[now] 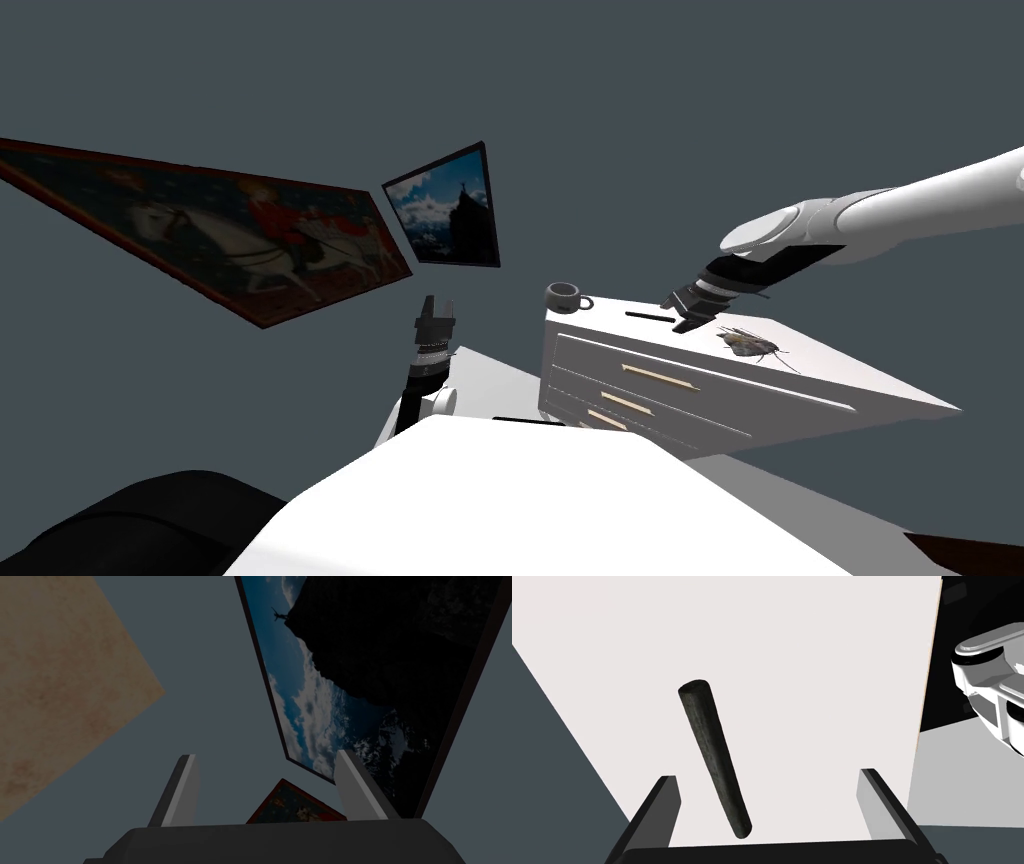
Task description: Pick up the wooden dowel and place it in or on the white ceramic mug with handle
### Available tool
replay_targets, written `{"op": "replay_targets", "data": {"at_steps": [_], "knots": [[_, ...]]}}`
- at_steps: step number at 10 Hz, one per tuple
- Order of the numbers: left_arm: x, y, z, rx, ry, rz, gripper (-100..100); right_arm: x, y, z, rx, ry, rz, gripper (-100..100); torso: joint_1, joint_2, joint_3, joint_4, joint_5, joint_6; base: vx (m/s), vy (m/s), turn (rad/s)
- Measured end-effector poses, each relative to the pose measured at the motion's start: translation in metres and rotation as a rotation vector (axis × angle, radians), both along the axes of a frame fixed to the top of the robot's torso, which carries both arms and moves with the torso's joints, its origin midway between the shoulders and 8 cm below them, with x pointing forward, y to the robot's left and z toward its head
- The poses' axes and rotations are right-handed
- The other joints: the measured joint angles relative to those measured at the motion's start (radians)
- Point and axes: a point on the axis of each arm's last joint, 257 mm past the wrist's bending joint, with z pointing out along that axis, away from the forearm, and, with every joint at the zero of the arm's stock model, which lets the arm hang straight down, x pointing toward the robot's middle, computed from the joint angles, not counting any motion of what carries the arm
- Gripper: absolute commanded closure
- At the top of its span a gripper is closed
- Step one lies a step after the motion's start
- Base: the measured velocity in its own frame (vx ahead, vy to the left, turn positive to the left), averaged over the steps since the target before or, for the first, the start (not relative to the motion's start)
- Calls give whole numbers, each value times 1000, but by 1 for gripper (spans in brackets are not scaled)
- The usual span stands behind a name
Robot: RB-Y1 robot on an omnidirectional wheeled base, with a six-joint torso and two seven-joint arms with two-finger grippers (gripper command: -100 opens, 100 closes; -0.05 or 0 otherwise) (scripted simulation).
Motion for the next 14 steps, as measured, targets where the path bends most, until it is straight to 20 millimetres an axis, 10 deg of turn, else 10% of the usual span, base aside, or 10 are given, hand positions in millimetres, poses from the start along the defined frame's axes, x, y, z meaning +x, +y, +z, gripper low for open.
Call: {"op": "replay_targets", "data": {"at_steps": [5, 6, 7, 10, 11, 14], "knots": [[0, 0, 0, 0, 0, 0, 0, 2, -3, -11, -110, 98, 51, -100, 0, 0, 0, 0, 0, 0, 11, -39, 112], [0, 0, 0, 0, 0, 0, 0, 2, -3, -11, -111, 100, 52, 0, 1, 1, 1, 0, 0, 1, 0, 0, 0], [0, 0, 0, 0, 0, 0, 0, 2, -3, -11, -111, 100, 51, -100, 2, 1, 1, 1, 0, 1, 2, 2, 46], [0, 0, 0, 0, 0, 0, 0, -2, -8, -31, -110, 102, 42, -100, 3, 1, 1, 0, 0, 1, 1, 3, 29], [0, 0, 0, 0, 0, 0, 0, -1, -9, -32, -111, 99, 42, 100, 3, 2, 1, 1, 1, 1, 0, 0, 0], [0, 0, 0, 0, 0, 0, 0, -1, -9, -32, -110, 101, 42, 100, 2, 1, 1, 0, 0, 1, 0, 0, 0]]}}
